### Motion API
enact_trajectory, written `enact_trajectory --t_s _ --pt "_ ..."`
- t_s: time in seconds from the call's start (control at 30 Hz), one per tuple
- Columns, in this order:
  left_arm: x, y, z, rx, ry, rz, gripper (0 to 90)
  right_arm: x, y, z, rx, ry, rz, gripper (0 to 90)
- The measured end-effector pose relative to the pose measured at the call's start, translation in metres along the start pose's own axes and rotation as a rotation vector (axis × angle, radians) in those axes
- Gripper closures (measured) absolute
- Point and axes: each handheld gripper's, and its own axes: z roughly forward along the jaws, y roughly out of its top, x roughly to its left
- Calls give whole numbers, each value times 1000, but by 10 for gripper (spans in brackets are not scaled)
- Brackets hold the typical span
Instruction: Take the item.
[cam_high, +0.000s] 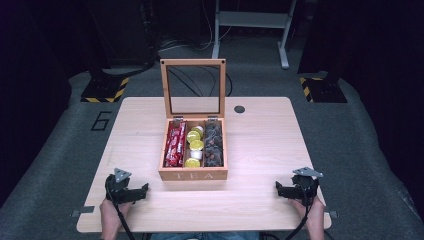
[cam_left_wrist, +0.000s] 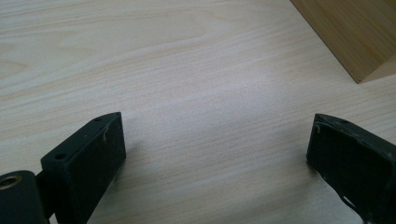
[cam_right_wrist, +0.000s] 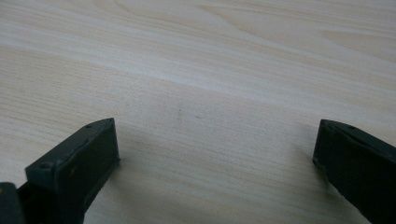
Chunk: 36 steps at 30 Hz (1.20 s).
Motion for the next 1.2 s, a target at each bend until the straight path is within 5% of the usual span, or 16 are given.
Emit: enact_trajectory --t_s 0.63,1.2 --pt "-1 -1 0 2 -5 5 19 1 1 0 3 -7 3 0" --pt "-6 10 -9 -13 -69 49 11 2 1 1 1 -6 20 0"
